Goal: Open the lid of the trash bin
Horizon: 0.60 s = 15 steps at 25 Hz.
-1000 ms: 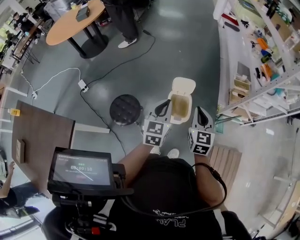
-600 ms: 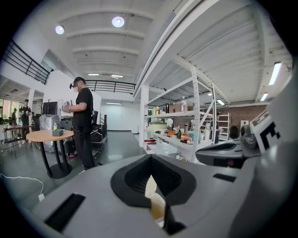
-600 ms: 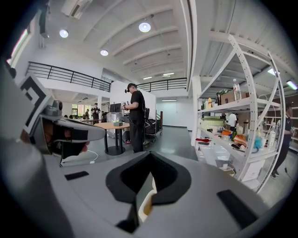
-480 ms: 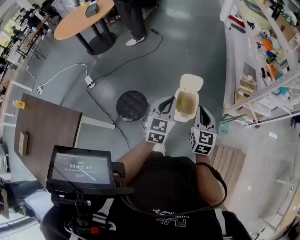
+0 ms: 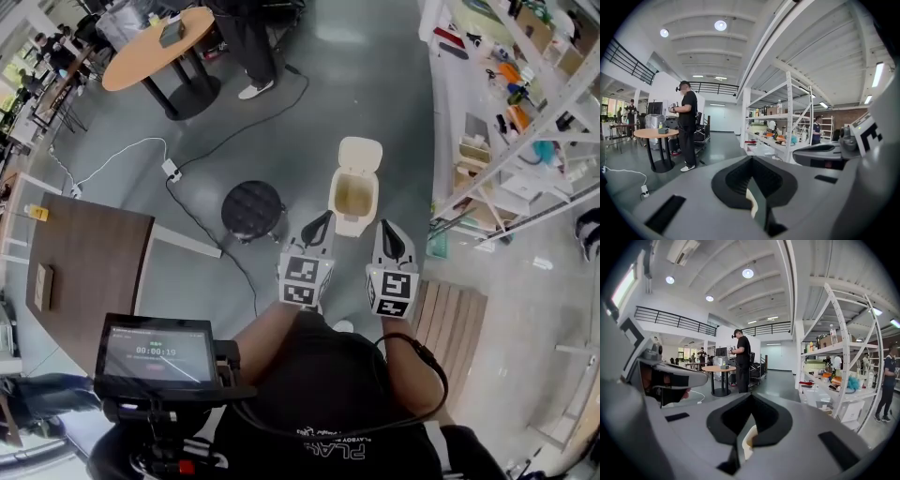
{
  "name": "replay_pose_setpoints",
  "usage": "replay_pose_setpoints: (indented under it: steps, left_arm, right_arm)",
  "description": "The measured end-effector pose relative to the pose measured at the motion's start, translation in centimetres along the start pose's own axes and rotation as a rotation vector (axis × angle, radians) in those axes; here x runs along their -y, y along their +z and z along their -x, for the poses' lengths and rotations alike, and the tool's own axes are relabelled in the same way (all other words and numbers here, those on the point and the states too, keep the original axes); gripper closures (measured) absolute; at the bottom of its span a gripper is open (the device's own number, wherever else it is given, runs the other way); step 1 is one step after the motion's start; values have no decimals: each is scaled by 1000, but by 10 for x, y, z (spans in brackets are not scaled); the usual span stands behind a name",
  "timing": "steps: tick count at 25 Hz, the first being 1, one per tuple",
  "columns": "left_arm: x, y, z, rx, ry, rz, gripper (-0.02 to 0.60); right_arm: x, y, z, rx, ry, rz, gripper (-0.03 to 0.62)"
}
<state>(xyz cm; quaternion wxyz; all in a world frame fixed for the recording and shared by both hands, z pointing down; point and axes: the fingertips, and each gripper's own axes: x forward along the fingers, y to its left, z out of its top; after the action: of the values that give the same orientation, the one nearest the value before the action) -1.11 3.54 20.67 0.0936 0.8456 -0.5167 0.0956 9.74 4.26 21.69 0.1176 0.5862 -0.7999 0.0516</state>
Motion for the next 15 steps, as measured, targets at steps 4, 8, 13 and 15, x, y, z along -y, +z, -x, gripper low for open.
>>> replay_pose_setpoints:
  steps: [4, 8, 13, 15]
  left_arm:
    - [20, -16, 28, -23, 23, 26, 583]
    - [27, -23, 46, -36, 45, 29, 583]
    - [20, -18, 47, -35, 42, 17, 583]
    - [12, -15, 45, -36, 43, 21, 583]
  right_arm:
    - [-3, -12, 34, -11, 7, -15, 597]
    - [-8, -16, 52, -6, 19, -28, 597]
    - [-9, -11, 50, -7, 1, -37, 597]
    - [-11, -7, 46, -7, -17, -25, 597]
